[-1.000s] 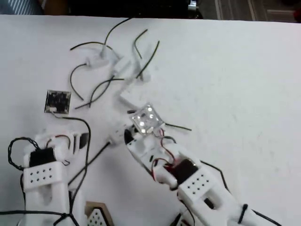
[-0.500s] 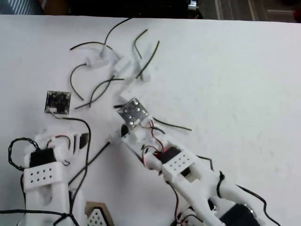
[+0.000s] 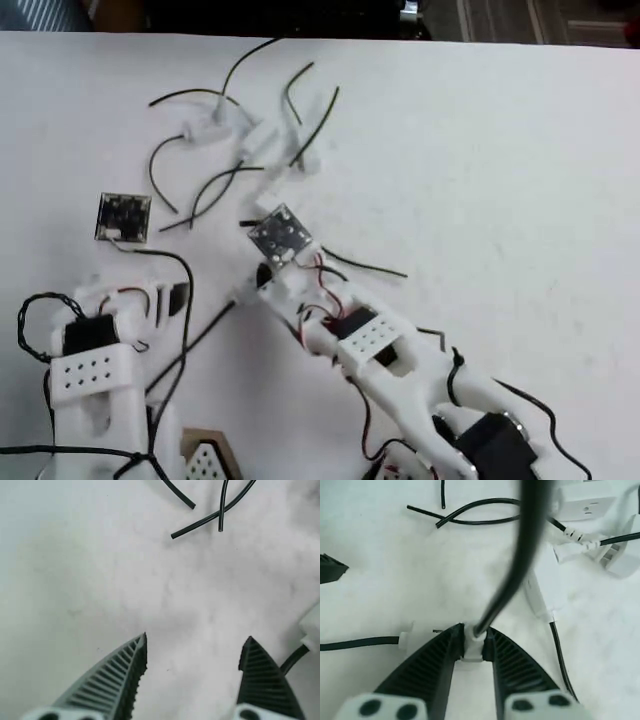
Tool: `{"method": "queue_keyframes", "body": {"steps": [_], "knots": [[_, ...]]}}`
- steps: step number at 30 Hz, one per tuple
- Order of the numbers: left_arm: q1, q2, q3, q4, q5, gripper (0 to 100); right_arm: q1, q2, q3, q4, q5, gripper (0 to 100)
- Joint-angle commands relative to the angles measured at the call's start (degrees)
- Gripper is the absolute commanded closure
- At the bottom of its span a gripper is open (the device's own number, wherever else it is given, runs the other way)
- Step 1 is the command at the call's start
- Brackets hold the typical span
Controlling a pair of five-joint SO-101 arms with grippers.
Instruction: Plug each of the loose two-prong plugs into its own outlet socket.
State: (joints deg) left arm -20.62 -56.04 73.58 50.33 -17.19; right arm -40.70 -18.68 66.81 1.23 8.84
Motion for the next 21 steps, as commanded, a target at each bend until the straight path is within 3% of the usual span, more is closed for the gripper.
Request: {"method": "queue_keyframes", "body": {"steps": [1, 16, 21], "knots": [[-0.66, -1.10, 0.44, -0.88, 0.44, 70, -0.04, 2.33, -2.64, -0.75, 0.44, 98.1], [-0.66, -1.36, 0.97, -0.88, 0.44, 70, 0.04, 10.59, -9.05, 8.84, 0.53, 98.1], [-0.66, -1.36, 1.05, -0.97, 0.44, 70, 0.31, 10.15, -9.05, 8.84, 4.92, 97.1]]}}
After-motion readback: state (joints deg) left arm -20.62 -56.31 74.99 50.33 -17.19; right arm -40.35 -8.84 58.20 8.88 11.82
